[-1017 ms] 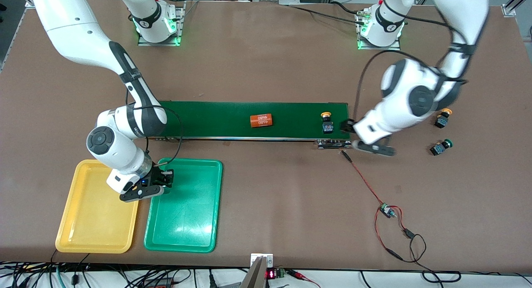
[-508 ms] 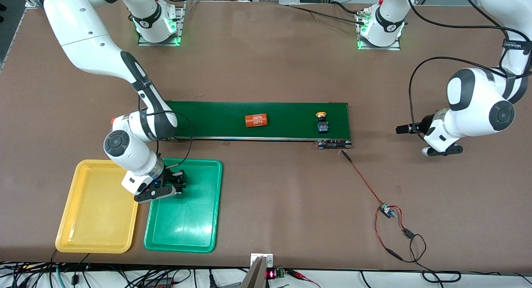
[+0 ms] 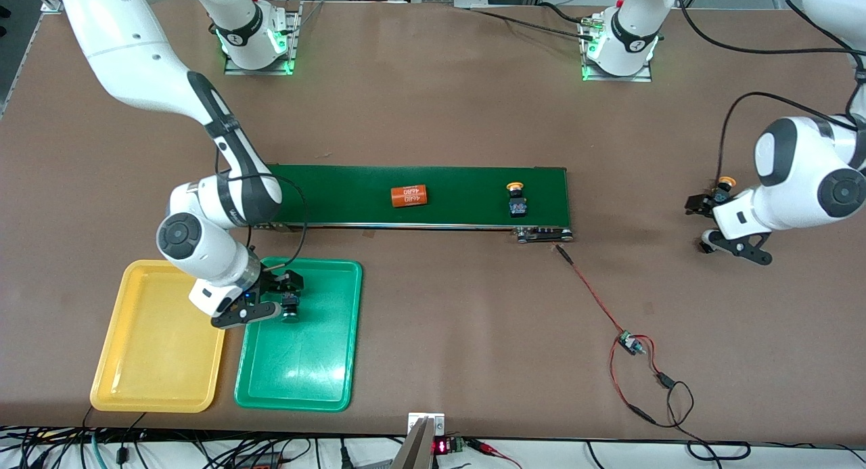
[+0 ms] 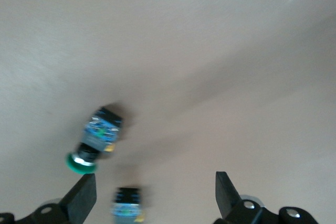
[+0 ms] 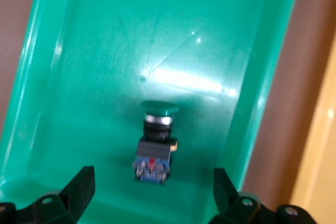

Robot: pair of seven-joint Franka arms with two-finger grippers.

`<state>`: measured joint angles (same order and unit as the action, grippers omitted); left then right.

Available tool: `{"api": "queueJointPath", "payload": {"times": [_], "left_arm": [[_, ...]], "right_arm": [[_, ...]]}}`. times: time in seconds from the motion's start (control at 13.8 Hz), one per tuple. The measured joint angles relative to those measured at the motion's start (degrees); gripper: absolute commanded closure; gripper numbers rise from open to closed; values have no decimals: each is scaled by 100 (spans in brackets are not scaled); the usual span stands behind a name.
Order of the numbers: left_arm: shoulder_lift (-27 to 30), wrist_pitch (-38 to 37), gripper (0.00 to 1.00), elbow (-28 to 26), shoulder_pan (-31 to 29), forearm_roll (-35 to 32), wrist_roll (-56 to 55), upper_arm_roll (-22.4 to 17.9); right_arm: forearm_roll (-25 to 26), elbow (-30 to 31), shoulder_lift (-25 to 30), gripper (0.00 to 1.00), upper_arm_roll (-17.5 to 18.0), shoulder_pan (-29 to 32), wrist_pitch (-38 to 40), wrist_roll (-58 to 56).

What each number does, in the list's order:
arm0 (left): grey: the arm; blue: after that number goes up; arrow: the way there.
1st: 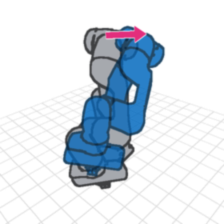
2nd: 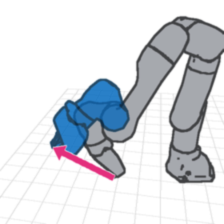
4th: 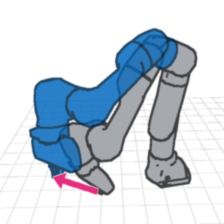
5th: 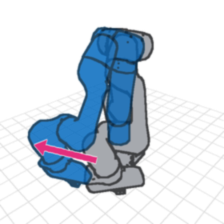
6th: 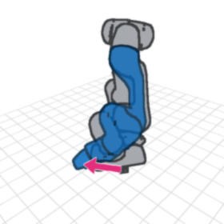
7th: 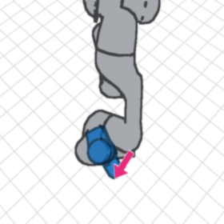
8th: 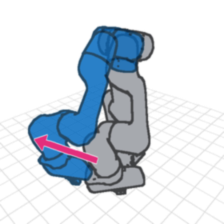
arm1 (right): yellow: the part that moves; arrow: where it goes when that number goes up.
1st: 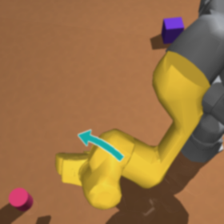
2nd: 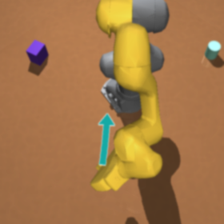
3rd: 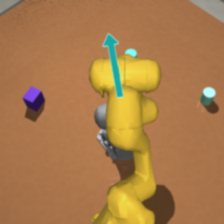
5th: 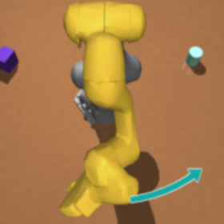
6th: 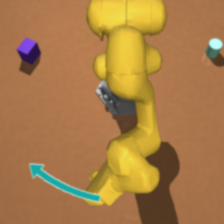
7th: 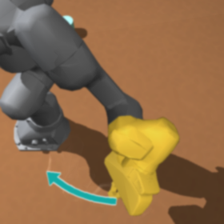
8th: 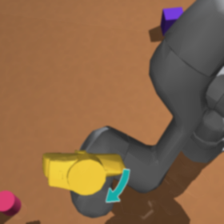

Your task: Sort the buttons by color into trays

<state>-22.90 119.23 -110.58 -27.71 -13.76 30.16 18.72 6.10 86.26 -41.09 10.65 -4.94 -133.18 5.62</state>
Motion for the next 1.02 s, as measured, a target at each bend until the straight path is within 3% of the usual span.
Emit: {"api": "queueJointPath", "payload": {"times": [0.22, 0.44, 1.02], "left_arm": [[-768, 29, 0, 670, -498, -120, 1677, -15], [-1378, 52, 0, 1134, -658, -123, 2405, -9], [-1690, 407, 0, 1177, -598, -124, 3460, 45]], "right_arm": [[-1, -4, 463, 0, 7, -26, 766, 341], [-13, -8, 898, 0, 7, -29, 1605, 370], [-191, -4, 2321, 0, -81, 126, 3555, 385]]}}
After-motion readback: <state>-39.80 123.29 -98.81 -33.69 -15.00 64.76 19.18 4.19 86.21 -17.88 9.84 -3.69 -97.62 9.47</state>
